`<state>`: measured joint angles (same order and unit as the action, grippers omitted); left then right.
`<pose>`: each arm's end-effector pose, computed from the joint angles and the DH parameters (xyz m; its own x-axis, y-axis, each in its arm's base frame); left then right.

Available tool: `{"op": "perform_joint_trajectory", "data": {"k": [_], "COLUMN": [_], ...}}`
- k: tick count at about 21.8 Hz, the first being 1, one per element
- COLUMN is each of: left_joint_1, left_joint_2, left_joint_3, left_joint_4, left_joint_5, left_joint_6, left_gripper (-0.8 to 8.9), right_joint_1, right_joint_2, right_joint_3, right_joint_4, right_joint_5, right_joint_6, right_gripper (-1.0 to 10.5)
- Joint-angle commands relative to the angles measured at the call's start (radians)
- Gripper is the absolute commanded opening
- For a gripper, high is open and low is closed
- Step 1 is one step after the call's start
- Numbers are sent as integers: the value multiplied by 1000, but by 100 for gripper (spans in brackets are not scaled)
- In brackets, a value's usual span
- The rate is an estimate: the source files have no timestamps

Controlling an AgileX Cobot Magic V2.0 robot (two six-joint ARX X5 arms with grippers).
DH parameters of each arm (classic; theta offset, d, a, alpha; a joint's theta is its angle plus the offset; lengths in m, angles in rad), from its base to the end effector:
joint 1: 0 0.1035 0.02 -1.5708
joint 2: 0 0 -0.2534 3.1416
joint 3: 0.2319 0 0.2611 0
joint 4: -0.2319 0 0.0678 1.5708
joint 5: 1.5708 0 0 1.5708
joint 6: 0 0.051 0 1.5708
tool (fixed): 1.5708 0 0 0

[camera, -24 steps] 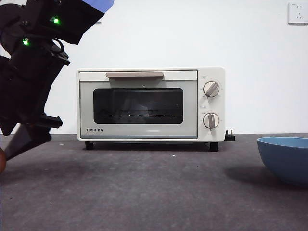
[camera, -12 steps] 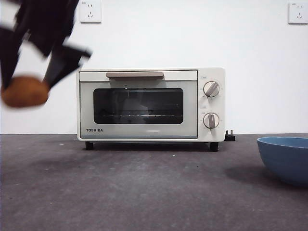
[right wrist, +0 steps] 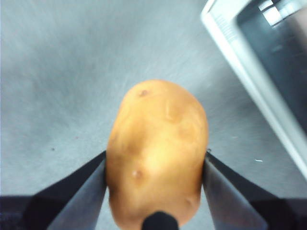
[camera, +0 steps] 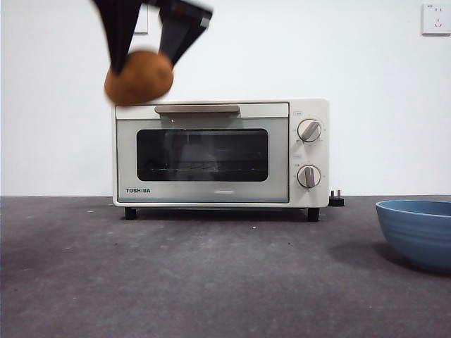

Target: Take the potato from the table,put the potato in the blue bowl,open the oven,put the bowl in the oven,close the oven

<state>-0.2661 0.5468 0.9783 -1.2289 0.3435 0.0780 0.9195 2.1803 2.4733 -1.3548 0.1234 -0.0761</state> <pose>0.0825 -0.0403 0.3132 0.5460 -0.4979 -0.6737 0.5270 0.8293 -0.1858 0.2770 0.3531 0.3387 0.3911 0.3100 -0.8666 -0.7910 0.5946 -0.1442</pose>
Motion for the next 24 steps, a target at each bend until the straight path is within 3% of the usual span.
{"op": "perform_joint_trajectory", "data": {"k": [1, 7, 11, 14, 17, 24], "left_joint_1": [-4, -4, -4, -4, -4, -4], "left_joint_2": [18, 96, 161, 196, 212, 235], "left_joint_3": [0, 0, 0, 0, 0, 0], "left_joint_4": [41, 164, 214, 218, 231, 282], "left_joint_5": [7, 153, 258, 263, 263, 262], "left_joint_6": [12, 6, -8, -8, -8, -19], "left_gripper": [-5, -5, -5, -6, -6, -6], "right_joint_1": [-19, -116, -243, -373, -486, -705], "right_joint_2": [-103, -446, -708, -920, -1027, -1095], "right_joint_3": [-65, -390, -725, -1024, -1198, -1463], "right_joint_4": [-22, -21, 59, 191, 263, 439], "right_joint_5": [0, -1, -6, -75, -110, -282], "right_joint_6": [-7, -27, -30, -29, -29, -6], "right_gripper": [-11, -11, -11, -11, -11, -11]}}
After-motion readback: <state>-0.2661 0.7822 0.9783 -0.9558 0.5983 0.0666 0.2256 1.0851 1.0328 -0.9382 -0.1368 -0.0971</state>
